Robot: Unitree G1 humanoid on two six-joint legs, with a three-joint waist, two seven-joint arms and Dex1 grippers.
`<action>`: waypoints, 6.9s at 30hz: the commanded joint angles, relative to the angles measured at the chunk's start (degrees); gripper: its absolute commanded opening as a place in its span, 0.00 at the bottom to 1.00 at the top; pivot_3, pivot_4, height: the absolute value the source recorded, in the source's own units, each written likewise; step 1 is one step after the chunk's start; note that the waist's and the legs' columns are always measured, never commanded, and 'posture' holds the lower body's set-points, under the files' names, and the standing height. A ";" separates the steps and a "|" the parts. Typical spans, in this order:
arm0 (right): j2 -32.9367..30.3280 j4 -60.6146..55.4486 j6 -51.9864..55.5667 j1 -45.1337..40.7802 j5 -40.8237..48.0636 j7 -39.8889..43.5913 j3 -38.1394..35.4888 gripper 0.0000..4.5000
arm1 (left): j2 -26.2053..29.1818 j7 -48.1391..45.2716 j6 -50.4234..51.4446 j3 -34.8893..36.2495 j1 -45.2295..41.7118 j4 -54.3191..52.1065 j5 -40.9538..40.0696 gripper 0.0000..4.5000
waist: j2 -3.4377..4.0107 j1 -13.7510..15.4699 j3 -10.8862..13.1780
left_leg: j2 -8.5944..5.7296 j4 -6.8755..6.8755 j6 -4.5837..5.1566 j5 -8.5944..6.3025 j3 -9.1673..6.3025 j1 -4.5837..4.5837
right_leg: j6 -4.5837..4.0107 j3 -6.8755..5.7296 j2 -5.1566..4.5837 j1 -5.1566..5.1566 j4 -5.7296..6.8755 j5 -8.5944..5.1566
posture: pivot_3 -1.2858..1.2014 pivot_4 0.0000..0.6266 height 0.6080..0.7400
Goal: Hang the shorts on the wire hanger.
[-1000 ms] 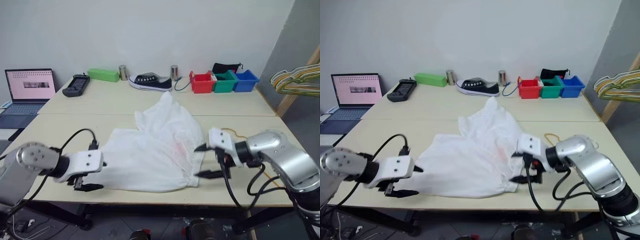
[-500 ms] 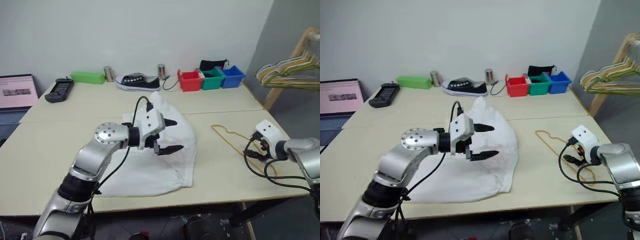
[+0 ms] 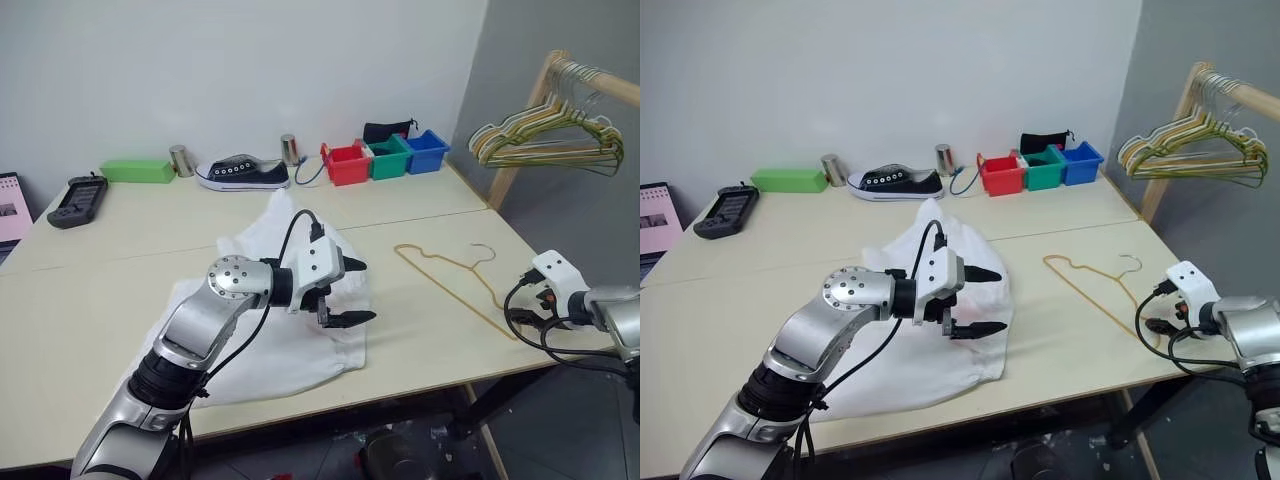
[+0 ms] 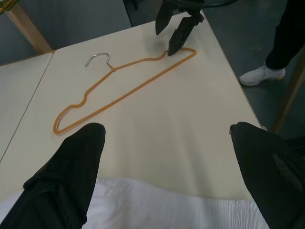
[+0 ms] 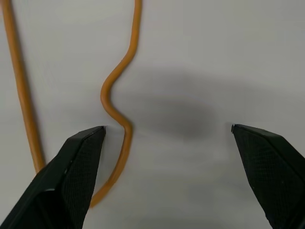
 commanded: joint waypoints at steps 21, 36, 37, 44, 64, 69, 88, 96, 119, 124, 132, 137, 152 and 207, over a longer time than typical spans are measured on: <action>4.52 13.56 -11.45 -5.26 -2.43 7.88 4.52 0.25 | 1.14 0.18 -0.94 2.21 -2.16 0.90 0.75 1.00 | -0.61 -0.28 -0.21 | 0.01 -0.07 -0.25 -0.16 -0.28 0.15 | 0.12 -0.12 0.04 0.48 -0.66 0.07 | 0.40 0.05 1.00; 2.91 -1.68 -36.07 -10.82 -14.12 -6.37 4.00 0.00 | 4.99 1.56 -7.27 12.48 -10.98 21.55 1.51 1.00 | -0.21 -0.30 0.01 | -0.11 -0.15 -0.02 -0.01 -0.19 0.12 | 0.18 -0.04 -0.03 0.36 -0.61 0.10 | 0.39 0.03 1.00; 3.03 -2.51 -39.66 -11.44 -16.05 -8.29 4.83 0.00 | 5.57 0.83 -8.18 12.95 -12.43 23.98 1.59 1.00 | -0.21 -0.31 0.01 | -0.10 -0.22 -0.01 -0.01 -0.14 0.06 | 0.20 0.00 -0.03 0.23 -0.61 0.11 | 0.40 0.03 1.00; 3.49 -1.45 -65.86 -18.23 -29.68 -21.49 10.69 0.00 | 8.23 -9.10 -8.88 15.49 -24.48 39.42 -1.34 1.00 | -0.16 0.38 0.00 | -0.14 -0.26 -0.01 0.00 -0.17 -0.52 | 0.64 -0.04 -0.02 -0.25 -0.56 0.34 | 0.40 0.02 1.00; 10.25 -0.21 -79.62 -27.78 -41.17 -28.66 13.14 0.00 | 5.96 -22.06 -11.19 8.15 -27.53 46.10 4.85 0.90 | -0.14 1.47 0.01 | -0.16 -0.27 -0.03 -0.01 -0.23 -0.53 | 0.70 0.00 -0.03 -0.30 -0.40 0.30 | 0.40 0.04 1.00; 11.28 -0.91 -78.90 -28.32 -41.56 -29.23 12.43 0.00 | 6.03 -21.69 -11.45 7.95 -25.86 45.90 5.99 0.63 | -0.14 1.55 0.02 | -0.16 -0.25 -0.02 0.00 -0.24 -0.52 | 0.70 -0.01 -0.03 -0.29 -0.36 0.30 | 0.40 0.04 1.00; 12.15 -2.76 -74.64 -25.89 -36.41 -21.49 12.83 0.13 | 4.65 -17.45 -14.23 8.59 -27.16 47.82 8.41 0.00 | -0.14 1.55 0.01 | -0.18 -0.15 -0.01 0.00 -0.27 -0.42 | 0.67 0.01 -0.03 -0.32 0.05 0.28 | 0.40 0.04 1.00; 11.14 -12.67 -59.59 -20.70 -22.01 -4.66 9.02 0.59 | 6.30 -6.59 -24.51 6.18 -25.70 49.23 18.47 0.00 | -0.15 1.51 0.02 | -0.17 -0.10 0.02 0.03 -0.29 -0.32 | 0.67 0.01 -0.02 -0.30 0.26 0.28 | 0.40 0.05 1.00; 11.14 3.58 -51.60 -27.22 -28.39 -2.74 14.85 0.98 | 8.08 11.55 -47.24 1.27 -19.74 35.25 36.68 0.00 | -0.11 1.50 0.03 | -0.18 -0.09 0.01 0.03 -0.24 -0.32 | 0.65 0.03 -0.06 -0.37 0.35 0.27 | 0.41 0.04 1.00; 10.99 1.99 -52.12 -26.57 -27.97 -1.02 15.04 0.74 | 8.41 12.37 -47.17 1.63 -19.27 35.25 36.76 0.00 | -0.12 1.61 0.03 | -0.17 -0.09 0.01 0.03 -0.25 -0.32 | 0.66 0.03 -0.04 -0.36 0.35 0.27 | 0.41 0.04 1.00; 11.34 1.52 -52.41 -26.02 -29.08 -1.25 15.45 0.28 | 8.57 12.88 -47.86 1.14 -20.60 36.15 37.12 0.00 | -0.11 1.68 0.03 | -0.19 -0.09 0.02 0.03 -0.28 -0.34 | 0.66 0.00 -0.05 -0.36 0.35 0.27 | 0.41 0.05 1.00; 11.21 -0.03 -51.95 -24.73 -29.24 -0.86 15.11 0.01 | 8.62 13.32 -48.44 1.05 -21.11 36.54 37.57 0.00 | -0.11 1.67 0.03 | -0.19 -0.09 0.01 0.03 -0.28 -0.33 | 0.66 0.01 -0.05 -0.36 0.35 0.27 | 0.41 0.04 1.00; 8.47 -5.17 -44.26 -17.57 -24.10 5.73 12.10 0.00 | 8.07 4.79 -47.05 9.05 -17.90 32.07 16.93 0.58 | -0.11 1.67 0.02 | -0.19 -0.08 0.01 0.03 -0.28 -0.34 | 0.66 0.00 -0.05 -0.36 0.35 0.27 | 0.41 0.02 1.00; -6.21 -42.14 43.46 34.67 56.48 17.53 -17.83 0.00 | 19.76 2.99 8.73 26.22 30.92 -19.20 -19.29 1.00 | 0.37 13.10 1.35 | 0.12 0.78 0.15 -1.70 -0.13 -0.68 | -0.09 -1.35 -0.71 -0.20 -0.67 -0.76 | 0.43 0.11 1.00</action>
